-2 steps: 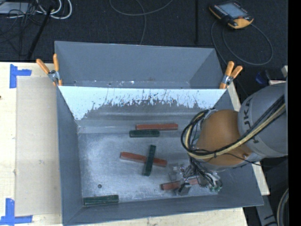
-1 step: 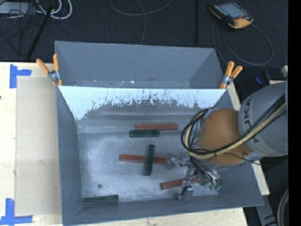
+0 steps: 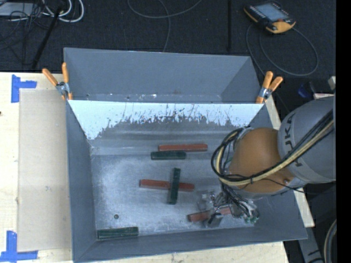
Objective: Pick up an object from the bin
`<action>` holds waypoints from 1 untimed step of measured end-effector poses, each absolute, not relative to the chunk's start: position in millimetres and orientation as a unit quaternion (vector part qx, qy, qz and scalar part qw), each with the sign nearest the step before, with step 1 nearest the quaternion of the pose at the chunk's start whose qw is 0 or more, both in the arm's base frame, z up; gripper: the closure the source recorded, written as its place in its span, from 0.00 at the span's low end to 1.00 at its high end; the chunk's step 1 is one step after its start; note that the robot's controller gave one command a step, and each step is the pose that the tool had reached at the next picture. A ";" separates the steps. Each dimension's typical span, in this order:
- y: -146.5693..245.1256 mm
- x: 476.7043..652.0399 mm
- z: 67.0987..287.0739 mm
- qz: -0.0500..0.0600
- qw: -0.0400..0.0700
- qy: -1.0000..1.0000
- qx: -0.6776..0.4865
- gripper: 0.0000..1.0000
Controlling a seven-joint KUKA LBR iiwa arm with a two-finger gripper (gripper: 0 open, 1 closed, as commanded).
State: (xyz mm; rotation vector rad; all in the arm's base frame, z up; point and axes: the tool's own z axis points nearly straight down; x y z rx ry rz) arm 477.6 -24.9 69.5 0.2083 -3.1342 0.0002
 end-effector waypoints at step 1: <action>-24.9 477.6 69.5 0.000 0.000 -0.998 0.066 1.00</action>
Offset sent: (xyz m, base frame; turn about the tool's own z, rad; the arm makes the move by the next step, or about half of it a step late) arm 0.0111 0.0226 0.1586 -0.1326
